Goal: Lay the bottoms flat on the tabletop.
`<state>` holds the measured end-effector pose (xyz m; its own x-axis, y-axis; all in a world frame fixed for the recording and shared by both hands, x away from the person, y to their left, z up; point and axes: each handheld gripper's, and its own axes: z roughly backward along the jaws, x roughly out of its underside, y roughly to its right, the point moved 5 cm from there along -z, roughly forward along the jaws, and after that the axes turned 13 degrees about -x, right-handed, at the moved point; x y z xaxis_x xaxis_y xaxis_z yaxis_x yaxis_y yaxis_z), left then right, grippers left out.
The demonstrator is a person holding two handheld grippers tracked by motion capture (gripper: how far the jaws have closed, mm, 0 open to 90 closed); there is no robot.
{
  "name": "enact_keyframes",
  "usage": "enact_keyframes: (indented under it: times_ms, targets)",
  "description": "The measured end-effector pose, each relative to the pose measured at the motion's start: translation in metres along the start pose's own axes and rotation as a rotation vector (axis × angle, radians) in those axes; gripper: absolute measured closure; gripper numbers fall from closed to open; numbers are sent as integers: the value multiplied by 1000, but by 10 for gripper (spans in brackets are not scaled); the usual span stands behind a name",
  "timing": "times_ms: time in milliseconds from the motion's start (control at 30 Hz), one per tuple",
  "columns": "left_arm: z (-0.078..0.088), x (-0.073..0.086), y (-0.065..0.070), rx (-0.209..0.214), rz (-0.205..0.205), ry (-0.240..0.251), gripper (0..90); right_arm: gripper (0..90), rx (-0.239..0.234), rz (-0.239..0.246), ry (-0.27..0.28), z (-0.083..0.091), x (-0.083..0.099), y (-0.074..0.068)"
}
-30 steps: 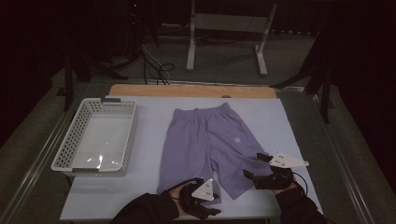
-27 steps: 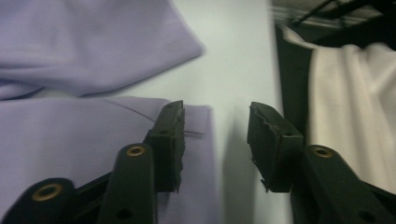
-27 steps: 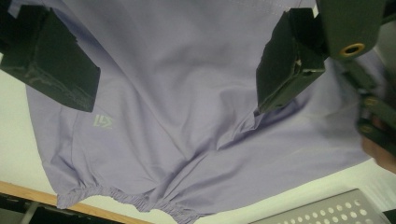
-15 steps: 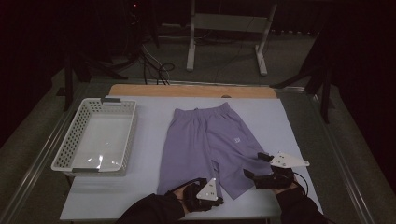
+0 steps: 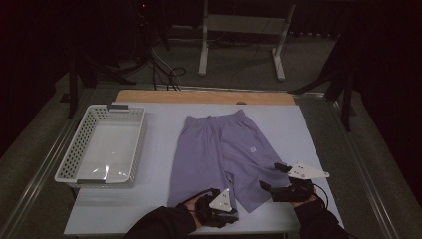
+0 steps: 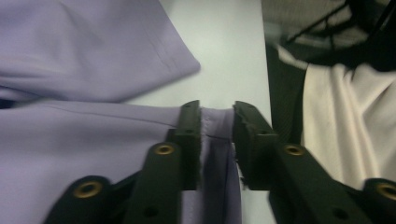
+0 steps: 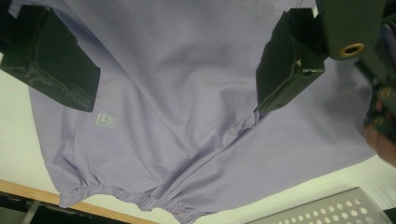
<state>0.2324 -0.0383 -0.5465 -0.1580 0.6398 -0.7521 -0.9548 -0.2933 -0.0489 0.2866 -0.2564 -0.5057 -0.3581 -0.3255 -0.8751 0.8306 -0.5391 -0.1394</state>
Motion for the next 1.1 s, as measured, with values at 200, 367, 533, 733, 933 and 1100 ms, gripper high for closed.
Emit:
enact_keyframes:
  times_ms: [200, 367, 533, 733, 933, 1100]
  targets:
    - [21, -7, -27, -87, 75, 80, 474, 140, 1, 4, 3, 1, -1, 0]
    - [42, -8, -52, -183, 143, 119, 336, 140, 4, 4, 5, 2, -2, -1]
    - [66, -8, -72, -292, 185, 159, 153, 138, 6, 21, 10, 4, -5, -3]
    - [92, 3, -101, -423, 298, 196, 1, 139, -12, 22, -1, 3, -1, -10]
    - [100, 28, -114, -503, 348, 156, 1, 139, -38, 40, 2, 6, 1, -16]
    - [98, 50, -119, -551, 383, 144, 1, 140, -43, 48, -8, 9, 9, -27]
